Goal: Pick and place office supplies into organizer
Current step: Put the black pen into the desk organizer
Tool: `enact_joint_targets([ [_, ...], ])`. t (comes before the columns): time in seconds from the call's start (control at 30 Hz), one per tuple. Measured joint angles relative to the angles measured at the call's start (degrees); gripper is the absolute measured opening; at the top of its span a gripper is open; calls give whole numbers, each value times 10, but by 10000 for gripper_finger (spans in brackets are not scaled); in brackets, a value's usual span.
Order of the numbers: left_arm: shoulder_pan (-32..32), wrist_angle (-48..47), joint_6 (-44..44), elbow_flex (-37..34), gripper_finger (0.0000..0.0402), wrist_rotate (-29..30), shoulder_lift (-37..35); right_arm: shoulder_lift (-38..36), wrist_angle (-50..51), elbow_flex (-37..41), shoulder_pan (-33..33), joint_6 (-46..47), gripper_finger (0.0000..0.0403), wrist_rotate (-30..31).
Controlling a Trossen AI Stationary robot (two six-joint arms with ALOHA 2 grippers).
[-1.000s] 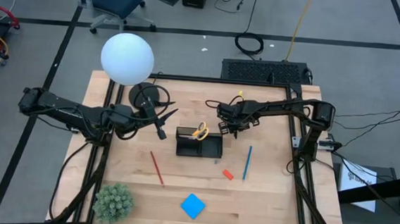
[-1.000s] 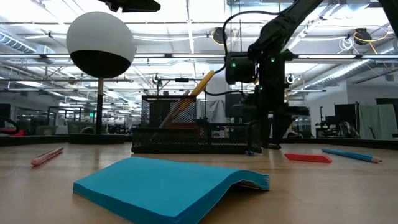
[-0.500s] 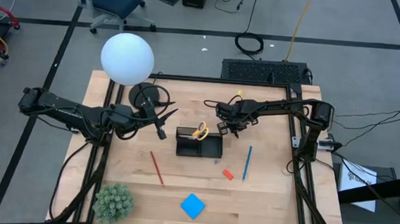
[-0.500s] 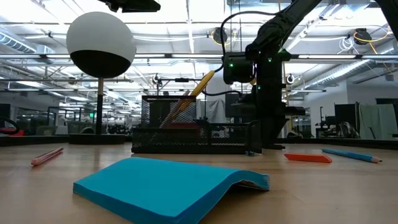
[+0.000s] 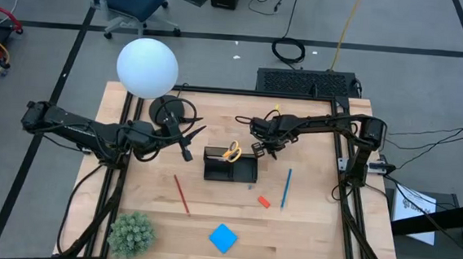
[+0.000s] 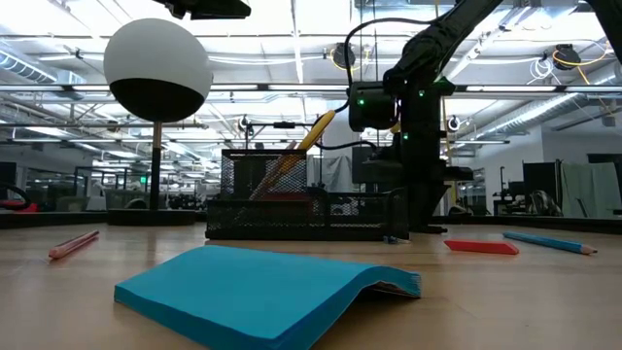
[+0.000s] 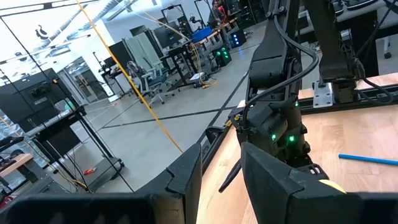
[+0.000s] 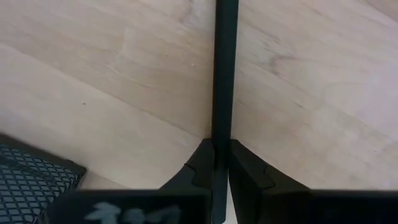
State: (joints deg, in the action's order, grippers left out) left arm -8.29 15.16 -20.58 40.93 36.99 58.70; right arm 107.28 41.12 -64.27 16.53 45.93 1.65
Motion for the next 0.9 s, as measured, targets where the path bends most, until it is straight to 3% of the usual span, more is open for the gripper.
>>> enact_joint_targets([
  [0.9, 0, 0, 0, 0, 120, 0, 0, -114, -8, 1, 20, -82, 15, 35],
])
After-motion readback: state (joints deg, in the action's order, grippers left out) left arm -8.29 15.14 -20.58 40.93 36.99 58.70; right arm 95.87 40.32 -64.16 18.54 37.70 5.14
